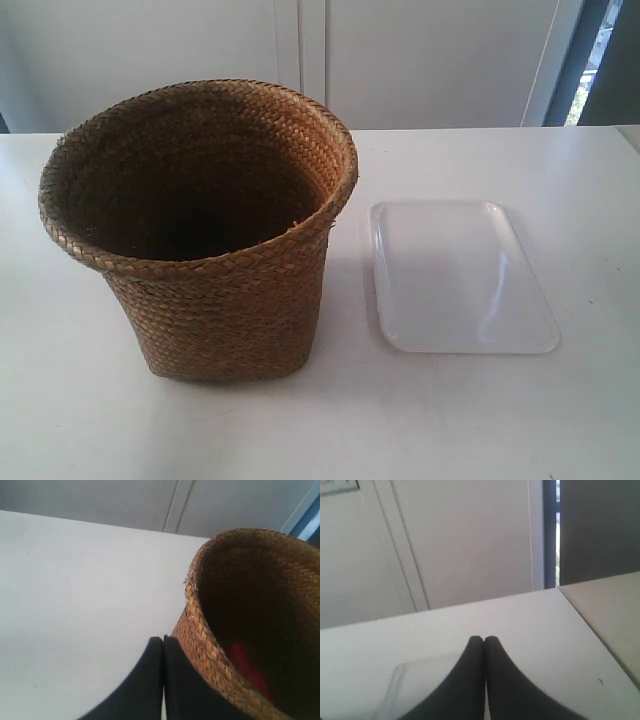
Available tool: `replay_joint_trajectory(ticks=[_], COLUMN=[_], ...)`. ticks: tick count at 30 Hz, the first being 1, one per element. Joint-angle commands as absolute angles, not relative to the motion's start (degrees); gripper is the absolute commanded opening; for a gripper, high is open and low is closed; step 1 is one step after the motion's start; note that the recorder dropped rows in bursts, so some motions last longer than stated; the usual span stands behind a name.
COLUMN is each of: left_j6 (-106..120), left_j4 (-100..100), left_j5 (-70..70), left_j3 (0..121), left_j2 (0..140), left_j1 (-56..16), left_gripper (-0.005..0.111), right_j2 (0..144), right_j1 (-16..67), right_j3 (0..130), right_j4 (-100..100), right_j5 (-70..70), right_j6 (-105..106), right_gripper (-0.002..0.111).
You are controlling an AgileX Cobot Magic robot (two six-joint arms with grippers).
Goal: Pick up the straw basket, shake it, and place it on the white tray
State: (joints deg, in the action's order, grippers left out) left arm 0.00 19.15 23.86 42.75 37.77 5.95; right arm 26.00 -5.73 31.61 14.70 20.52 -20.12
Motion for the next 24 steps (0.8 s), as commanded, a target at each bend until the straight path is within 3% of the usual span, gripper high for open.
replay_joint_trajectory(ticks=[1,6,13,19,24], left_j6=[4.8,11.1,13.1,12.1,12.1], left_j4=[19.9,23.6,22.5,26.1,25.3], left_j5=[32.4,41.8,60.1,67.1,67.4], left_j3=[52.8,64.1,80.7,88.8,90.4], left_j2=[48.5,60.6,74.5,82.1,81.7], left_j1=[6.0,6.0,6.1,6.0,6.0], left_gripper=[0.0,0.0,0.0,0.0,0.0], right_j2=[38.0,53.9,65.4,78.5,80.7], right_j1=[-6.2,-6.2,-6.2,-5.7,-5.6], right_j3=[39.8,54.2,66.6,78.9,83.3], right_j4=[14.6,5.5,-16.1,-23.3,-22.8], right_j5=[25.1,39.5,44.9,62.8,65.2], right_j6=[-12.5,-0.6,6.4,10.2,10.4], right_gripper=[0.0,0.0,0.0,0.002,0.008])
